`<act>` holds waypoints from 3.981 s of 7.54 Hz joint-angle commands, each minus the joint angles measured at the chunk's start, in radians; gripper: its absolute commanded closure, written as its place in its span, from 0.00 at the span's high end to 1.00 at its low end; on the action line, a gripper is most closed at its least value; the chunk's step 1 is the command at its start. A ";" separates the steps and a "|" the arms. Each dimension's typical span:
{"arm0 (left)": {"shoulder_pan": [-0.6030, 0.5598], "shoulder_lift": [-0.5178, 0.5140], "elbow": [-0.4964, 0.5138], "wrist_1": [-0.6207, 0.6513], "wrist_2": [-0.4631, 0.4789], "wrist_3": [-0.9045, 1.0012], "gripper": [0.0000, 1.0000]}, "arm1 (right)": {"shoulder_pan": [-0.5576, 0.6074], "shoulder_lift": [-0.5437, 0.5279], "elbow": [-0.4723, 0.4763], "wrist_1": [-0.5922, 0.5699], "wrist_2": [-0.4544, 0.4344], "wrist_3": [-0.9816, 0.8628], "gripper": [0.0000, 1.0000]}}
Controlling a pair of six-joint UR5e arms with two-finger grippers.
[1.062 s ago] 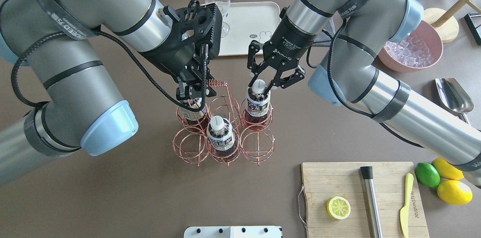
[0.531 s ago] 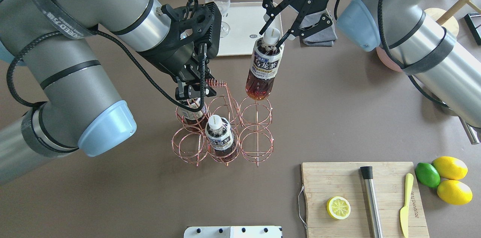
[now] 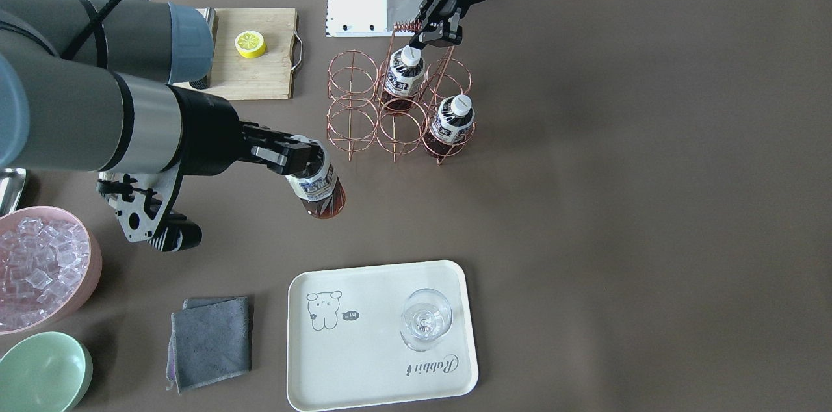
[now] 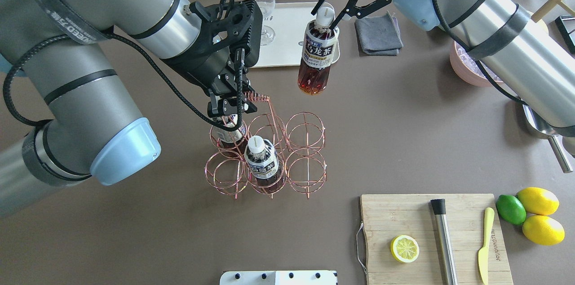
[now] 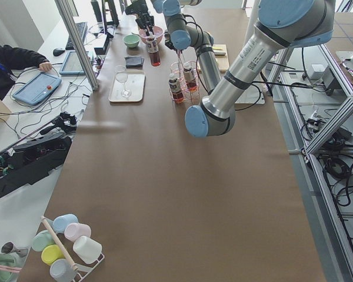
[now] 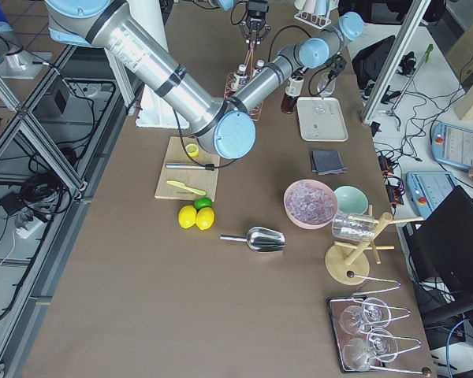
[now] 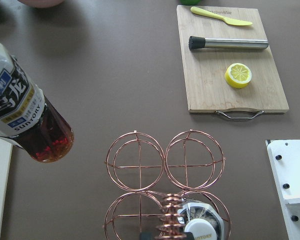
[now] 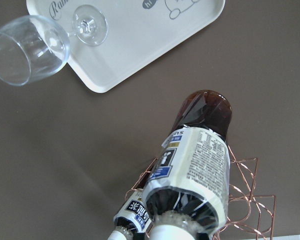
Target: Take tea from basket to plate
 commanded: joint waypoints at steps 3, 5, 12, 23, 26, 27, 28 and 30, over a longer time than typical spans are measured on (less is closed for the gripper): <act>-0.121 0.031 -0.135 0.073 -0.025 -0.009 0.00 | 0.001 0.149 -0.347 0.038 -0.112 -0.244 0.00; -0.263 0.127 -0.204 0.102 -0.081 -0.008 0.00 | -0.009 0.176 -0.445 0.173 -0.140 -0.246 0.00; -0.778 0.374 0.078 0.089 -0.189 0.347 0.00 | -0.056 0.205 -0.464 0.333 -0.334 -0.251 0.00; -0.683 0.077 0.625 -0.174 0.049 0.782 0.00 | -0.050 0.188 -0.441 0.350 -0.354 -0.260 0.75; -0.682 0.049 0.708 -0.197 0.085 0.779 0.00 | -0.004 0.017 -0.231 0.295 -0.309 -0.290 0.84; -0.682 0.049 0.741 -0.220 0.087 0.776 0.00 | -0.003 -0.060 -0.137 0.243 -0.311 -0.363 0.86; -0.682 0.048 0.751 -0.224 0.087 0.771 0.00 | 0.008 -0.145 -0.057 0.186 -0.321 -0.476 0.91; -0.682 0.048 0.759 -0.223 0.115 0.768 0.00 | 0.023 -0.363 0.136 0.110 -0.375 -0.643 0.93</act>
